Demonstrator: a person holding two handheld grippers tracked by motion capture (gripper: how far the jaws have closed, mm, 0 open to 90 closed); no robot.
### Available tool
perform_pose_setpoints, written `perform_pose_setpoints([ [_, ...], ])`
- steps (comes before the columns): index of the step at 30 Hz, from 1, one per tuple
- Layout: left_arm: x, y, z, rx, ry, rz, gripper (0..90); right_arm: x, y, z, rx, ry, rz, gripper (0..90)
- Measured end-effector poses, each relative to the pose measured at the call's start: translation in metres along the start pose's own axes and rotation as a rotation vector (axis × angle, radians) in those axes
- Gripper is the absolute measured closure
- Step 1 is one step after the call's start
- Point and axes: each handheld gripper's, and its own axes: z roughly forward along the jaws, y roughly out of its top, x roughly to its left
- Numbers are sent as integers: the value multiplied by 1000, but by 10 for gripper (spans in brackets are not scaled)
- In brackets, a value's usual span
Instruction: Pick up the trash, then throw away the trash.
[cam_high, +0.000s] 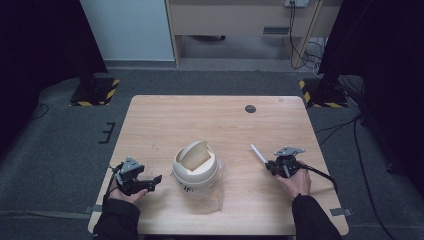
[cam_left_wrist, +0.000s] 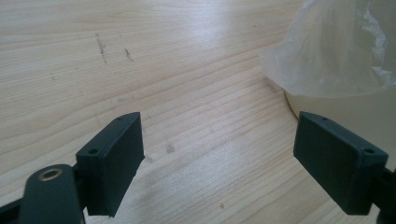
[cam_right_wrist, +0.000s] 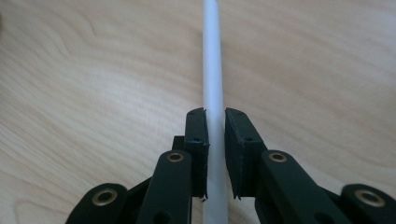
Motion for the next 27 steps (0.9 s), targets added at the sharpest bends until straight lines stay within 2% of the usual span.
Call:
perform_pose_setpoints([
  [3,-2,1,0,-7,-20,2,166,-7,5,-12,-105,13,34,799],
  [8,-4,2,0,-10,-17,11,166,-19,12,-31,-257,16,85,800],
  [12,-2,3,-4,-36,-3,5,164,-22,19,-45,-363,10,76,800],
  [21,-8,11,-15,-107,22,9,158,-15,36,-62,-515,40,63,800],
  [27,-14,25,-27,-194,43,20,161,-10,48,-74,-603,71,35,799],
])
